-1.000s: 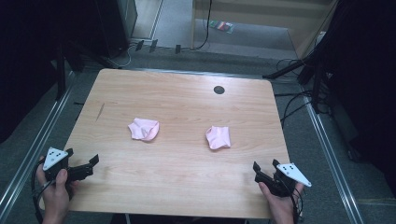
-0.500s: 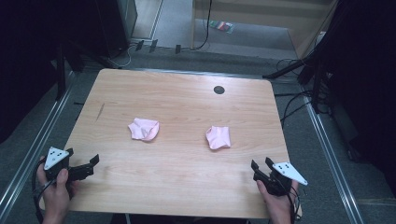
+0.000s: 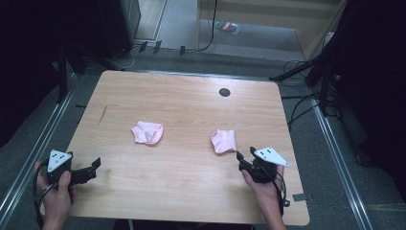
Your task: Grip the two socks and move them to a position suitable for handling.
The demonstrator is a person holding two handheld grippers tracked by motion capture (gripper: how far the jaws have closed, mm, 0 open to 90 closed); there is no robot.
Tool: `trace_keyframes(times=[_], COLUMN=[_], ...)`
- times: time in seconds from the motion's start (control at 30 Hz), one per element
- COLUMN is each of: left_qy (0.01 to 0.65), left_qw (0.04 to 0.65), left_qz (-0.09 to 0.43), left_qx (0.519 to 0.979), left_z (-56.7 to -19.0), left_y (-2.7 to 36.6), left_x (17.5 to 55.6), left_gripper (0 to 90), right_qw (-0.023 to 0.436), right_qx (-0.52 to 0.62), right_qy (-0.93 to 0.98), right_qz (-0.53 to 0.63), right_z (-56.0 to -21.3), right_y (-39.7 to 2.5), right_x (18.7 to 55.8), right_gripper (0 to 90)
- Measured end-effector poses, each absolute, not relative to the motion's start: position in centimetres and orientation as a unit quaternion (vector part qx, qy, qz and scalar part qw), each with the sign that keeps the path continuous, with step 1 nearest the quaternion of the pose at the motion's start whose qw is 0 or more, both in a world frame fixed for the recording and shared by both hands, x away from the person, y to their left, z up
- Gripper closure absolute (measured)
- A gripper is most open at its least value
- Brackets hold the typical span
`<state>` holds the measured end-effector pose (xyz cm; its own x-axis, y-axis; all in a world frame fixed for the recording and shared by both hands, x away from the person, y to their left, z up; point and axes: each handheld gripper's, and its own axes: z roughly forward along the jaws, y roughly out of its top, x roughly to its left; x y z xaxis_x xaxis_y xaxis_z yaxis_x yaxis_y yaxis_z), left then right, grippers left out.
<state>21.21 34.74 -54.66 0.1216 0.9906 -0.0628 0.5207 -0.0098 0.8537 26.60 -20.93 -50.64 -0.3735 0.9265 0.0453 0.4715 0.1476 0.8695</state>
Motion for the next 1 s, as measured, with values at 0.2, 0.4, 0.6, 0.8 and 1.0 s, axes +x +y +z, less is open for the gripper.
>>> trace_keyframes(times=[0.2,0.4,0.6,0.8,1.0], left_qy=[0.580,0.567,0.551,0.538,0.537], left_qw=[0.401,0.408,0.418,0.427,0.427], left_qz=[0.302,0.295,0.289,0.276,0.264], left_qx=[0.642,0.652,0.662,0.672,0.678], left_z=[-53.9,-53.8,-53.3,-53.2,-53.0], left_y=[33.7,32.3,30.7,29.0,27.7], left_x=[21.2,21.4,21.4,21.6,22.1], left_gripper=[0.0,0.0,0.0,0.0,0.0], right_qw=[0.250,0.235,0.226,0.203,0.223], right_qx=[0.492,0.504,0.522,0.525,0.516], right_qy=[0.725,0.736,0.733,0.751,0.756], right_qz=[0.412,0.386,0.373,0.344,0.335], right_z=[-51.0,-52.1,-52.5,-53.8,-54.4], right_y=[-18.7,-17.1,-16.3,-15.7,-15.3], right_x=[29.2,31.5,33.6,35.3,35.0], right_gripper=[47.3,48.3,43.3,39.3,39.9])
